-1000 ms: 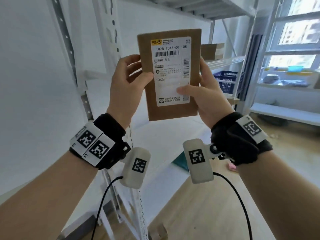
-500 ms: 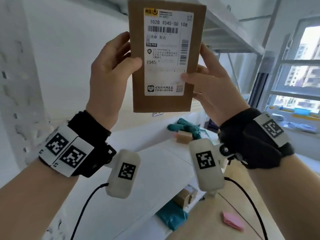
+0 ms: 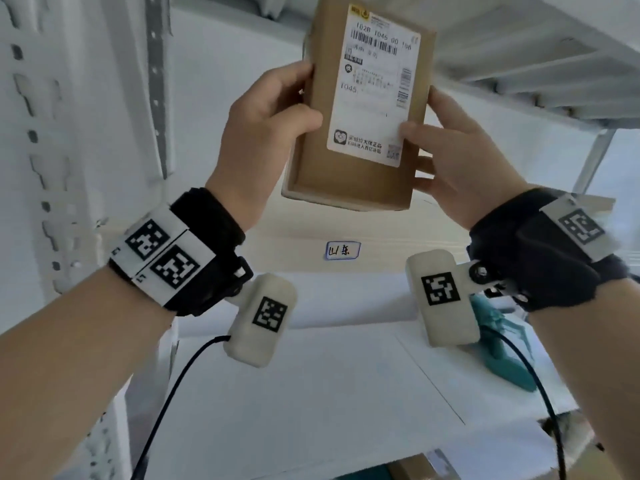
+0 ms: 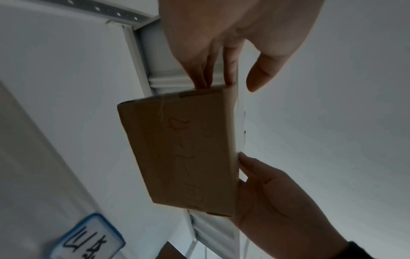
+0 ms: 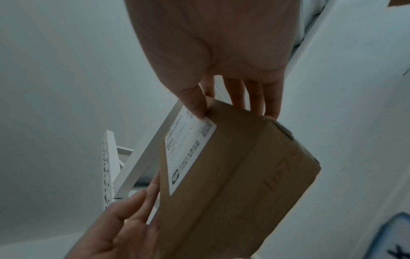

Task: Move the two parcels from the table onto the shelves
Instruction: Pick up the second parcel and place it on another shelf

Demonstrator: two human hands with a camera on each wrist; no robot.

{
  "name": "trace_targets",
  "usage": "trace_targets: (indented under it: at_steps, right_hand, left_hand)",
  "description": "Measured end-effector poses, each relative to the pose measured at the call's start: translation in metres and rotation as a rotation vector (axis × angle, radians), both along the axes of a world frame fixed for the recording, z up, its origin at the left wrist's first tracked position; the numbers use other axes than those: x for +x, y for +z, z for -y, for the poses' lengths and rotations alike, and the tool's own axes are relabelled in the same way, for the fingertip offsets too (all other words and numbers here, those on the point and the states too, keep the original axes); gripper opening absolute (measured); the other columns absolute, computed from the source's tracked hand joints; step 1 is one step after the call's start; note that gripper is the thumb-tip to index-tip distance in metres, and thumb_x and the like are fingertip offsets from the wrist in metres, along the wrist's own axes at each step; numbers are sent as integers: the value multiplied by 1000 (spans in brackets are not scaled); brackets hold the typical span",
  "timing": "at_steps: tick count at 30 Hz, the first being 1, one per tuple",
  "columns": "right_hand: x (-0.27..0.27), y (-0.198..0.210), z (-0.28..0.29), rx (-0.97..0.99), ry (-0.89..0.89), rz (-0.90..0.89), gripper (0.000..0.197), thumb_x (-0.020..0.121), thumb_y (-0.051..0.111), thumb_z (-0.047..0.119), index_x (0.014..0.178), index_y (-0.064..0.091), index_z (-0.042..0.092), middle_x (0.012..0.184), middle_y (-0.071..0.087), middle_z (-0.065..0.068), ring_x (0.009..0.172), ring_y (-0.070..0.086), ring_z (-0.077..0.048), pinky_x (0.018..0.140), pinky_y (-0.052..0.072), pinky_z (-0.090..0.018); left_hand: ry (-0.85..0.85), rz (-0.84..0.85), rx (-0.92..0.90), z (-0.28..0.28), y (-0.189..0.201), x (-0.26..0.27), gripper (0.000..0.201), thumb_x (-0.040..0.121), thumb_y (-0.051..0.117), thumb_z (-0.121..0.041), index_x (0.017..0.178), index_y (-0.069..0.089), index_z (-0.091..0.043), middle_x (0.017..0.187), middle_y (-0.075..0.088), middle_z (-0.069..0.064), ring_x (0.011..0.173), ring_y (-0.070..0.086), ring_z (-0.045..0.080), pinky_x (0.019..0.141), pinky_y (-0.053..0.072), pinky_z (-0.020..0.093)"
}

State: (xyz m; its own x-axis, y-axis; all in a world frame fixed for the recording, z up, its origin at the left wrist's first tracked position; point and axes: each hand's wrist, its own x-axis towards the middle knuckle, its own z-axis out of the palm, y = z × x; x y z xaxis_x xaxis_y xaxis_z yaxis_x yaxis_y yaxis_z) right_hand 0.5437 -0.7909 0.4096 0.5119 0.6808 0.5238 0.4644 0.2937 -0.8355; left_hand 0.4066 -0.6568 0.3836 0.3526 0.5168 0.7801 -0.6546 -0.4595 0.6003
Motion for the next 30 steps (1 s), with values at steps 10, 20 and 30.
trace_targets:
  at_steps: [10,20,30]
  right_hand:
    - [69,13,-15,-140,100,-18,55,97,45,8,143,42,38,102,68,7,73,63,-10,59,53,-21]
    - [80,13,-44,-176,174,-5,47,86,64,11,130,61,28,115,65,3,83,62,-10,64,51,-17]
    - [85,-5,-66,-217,184,-106,33,87,65,16,119,69,21,110,66,4,87,60,-10,71,49,-20]
  left_hand:
    - [208,-275,39,27,7,44,47,81,54,-19,127,65,-17,110,73,-7,98,66,5,93,49,22]
    - [330,-433,-59,13,4,50,33,92,52,-25,122,65,-24,118,71,-7,97,66,5,80,45,18]
    - [352,-575,-191,-13,-6,59,43,72,55,-44,101,63,-13,93,62,0,86,57,17,85,41,31]
